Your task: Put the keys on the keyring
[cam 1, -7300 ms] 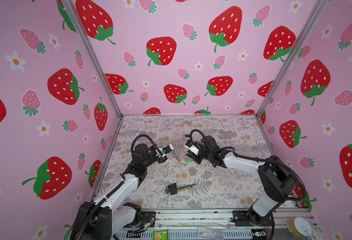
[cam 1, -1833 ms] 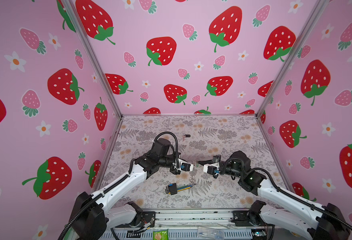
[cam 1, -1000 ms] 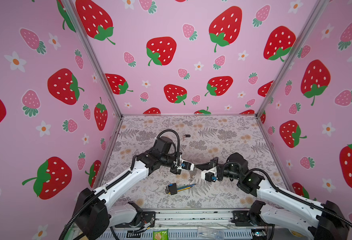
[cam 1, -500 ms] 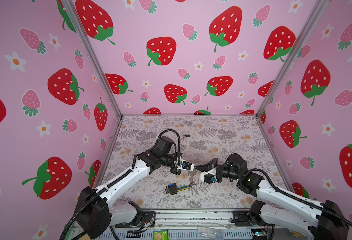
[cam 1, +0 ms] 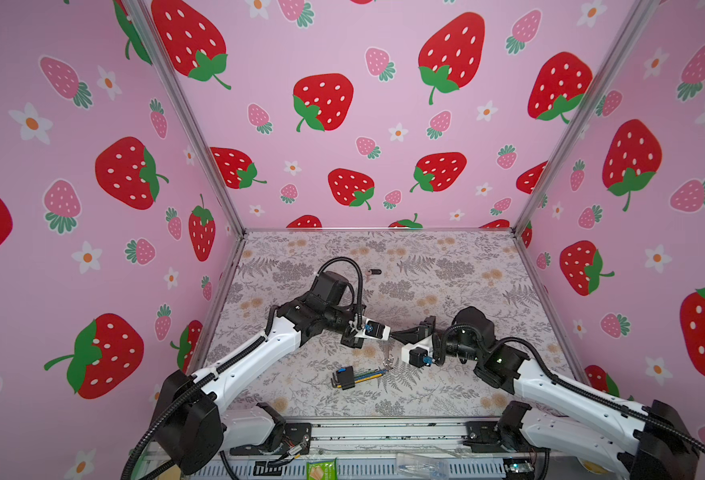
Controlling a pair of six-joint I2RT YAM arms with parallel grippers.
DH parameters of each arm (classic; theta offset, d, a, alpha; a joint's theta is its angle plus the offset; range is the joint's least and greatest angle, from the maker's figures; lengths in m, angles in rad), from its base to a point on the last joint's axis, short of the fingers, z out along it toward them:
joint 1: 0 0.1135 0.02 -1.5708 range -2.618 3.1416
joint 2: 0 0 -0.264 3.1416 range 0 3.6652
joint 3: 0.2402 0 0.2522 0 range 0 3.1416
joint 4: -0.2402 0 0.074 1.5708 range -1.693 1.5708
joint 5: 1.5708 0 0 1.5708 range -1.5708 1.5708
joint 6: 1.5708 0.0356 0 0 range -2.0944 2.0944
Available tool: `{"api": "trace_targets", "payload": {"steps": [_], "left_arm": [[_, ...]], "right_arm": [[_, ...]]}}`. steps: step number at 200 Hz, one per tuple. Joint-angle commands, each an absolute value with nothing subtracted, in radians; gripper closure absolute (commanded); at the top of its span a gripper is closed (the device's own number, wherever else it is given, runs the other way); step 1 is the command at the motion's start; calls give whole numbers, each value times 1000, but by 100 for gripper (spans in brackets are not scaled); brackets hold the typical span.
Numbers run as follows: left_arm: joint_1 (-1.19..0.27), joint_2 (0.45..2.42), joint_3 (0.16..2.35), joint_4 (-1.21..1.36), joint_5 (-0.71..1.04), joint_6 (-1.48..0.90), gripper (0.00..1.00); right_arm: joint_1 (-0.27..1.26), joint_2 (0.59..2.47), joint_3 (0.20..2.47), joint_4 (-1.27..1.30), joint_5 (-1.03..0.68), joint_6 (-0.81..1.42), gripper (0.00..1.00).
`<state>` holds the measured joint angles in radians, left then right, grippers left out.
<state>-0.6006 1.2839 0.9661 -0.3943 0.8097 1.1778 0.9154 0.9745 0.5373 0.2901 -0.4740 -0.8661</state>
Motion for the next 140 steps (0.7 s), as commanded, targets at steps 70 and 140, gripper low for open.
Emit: {"api": "trace_targets", "payload": {"steps": [70, 140], "left_arm": [[-606, 1301, 1031, -444, 862, 1158, 100], [-592, 1308, 1042, -454, 888, 1116, 100]], "right_arm": [[927, 954, 543, 267, -474, -917, 100], [952, 937, 529, 252, -419, -970, 100]]}}
